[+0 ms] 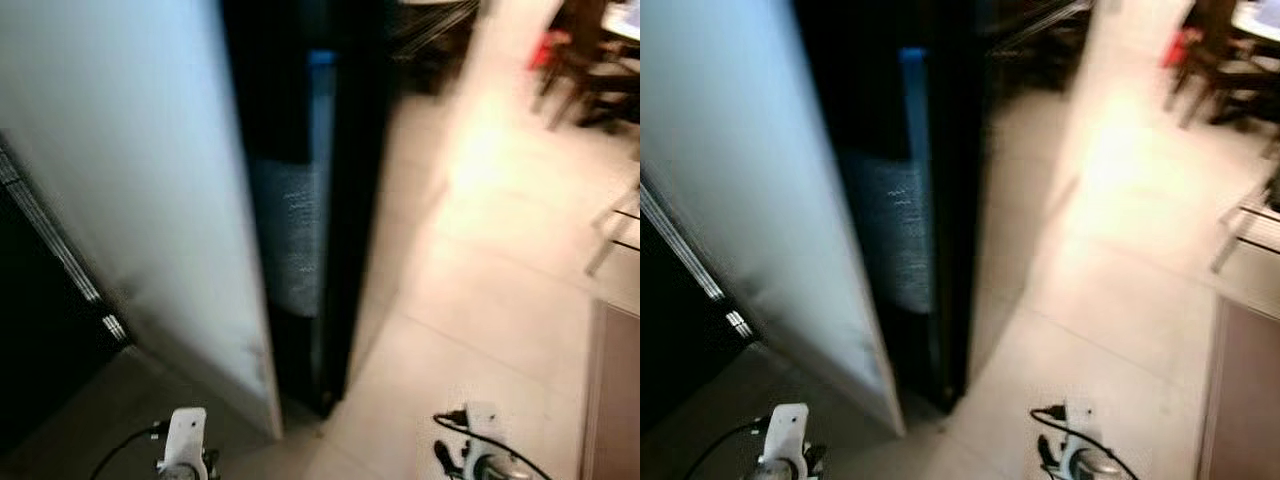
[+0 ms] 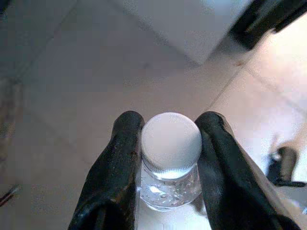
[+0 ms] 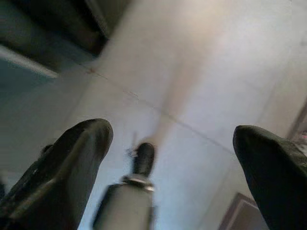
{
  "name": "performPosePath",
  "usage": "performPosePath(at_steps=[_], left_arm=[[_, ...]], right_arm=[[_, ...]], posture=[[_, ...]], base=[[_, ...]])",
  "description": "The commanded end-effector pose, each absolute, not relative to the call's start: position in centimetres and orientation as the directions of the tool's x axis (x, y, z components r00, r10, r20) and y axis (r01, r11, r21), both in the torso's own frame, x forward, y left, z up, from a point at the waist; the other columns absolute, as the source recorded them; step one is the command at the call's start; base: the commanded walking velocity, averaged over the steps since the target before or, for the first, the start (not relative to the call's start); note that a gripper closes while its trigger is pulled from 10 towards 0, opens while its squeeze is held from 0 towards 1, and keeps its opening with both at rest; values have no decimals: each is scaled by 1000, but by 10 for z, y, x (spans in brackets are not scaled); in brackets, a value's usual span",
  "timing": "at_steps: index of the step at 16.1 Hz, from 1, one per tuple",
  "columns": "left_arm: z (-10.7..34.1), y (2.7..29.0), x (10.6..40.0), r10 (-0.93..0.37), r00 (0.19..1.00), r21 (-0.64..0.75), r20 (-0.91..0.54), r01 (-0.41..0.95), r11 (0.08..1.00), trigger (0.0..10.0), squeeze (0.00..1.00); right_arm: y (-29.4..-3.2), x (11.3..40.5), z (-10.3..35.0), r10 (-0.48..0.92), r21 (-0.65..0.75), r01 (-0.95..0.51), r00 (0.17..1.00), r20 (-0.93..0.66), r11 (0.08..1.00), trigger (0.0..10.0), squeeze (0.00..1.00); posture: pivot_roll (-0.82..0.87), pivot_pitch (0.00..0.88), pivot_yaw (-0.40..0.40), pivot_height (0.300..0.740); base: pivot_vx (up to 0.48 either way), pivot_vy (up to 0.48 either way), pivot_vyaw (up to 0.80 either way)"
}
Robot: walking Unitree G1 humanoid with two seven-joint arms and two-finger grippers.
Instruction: Restocking fridge
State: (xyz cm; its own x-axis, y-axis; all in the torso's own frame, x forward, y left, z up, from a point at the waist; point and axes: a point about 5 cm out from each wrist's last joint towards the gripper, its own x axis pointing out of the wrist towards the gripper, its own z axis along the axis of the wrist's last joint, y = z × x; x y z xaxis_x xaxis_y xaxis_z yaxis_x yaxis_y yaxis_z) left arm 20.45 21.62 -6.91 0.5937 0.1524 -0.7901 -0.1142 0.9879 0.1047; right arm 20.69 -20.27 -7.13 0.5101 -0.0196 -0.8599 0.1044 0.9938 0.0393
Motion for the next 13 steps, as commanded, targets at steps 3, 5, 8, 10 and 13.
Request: performPosePath(at_steps=[3,5,8,10,13], left_arm=[[-69,217,205,154,589,109,-794,-111,988,10000,0],[-69,217,205,154,589,109,-793,-112,988,10000,0],[-69,217,206,155,590,106,-793,-116,987,10000,0],[-69,217,206,155,589,106,-793,-118,987,10000,0],[-69,217,206,155,588,106,-793,-117,987,10000,0]], right_arm=[[-205,209,-70,-25,35,107,514,-858,994,10000,0],[-205,209,-70,-25,34,105,513,-858,994,10000,0],[-206,209,-69,-28,31,106,513,-858,994,10000,0],[-206,209,-69,-27,32,106,515,-857,994,10000,0],[-206,210,-69,-26,36,109,520,-854,993,10000,0]], posture=[[144,0,-30,740],[144,0,-31,740],[147,0,-33,740],[147,0,-33,740],[147,0,-33,740]], base=[[0,335,-156],[0,321,-628],[0,316,-788],[0,307,-394],[0,294,0]])
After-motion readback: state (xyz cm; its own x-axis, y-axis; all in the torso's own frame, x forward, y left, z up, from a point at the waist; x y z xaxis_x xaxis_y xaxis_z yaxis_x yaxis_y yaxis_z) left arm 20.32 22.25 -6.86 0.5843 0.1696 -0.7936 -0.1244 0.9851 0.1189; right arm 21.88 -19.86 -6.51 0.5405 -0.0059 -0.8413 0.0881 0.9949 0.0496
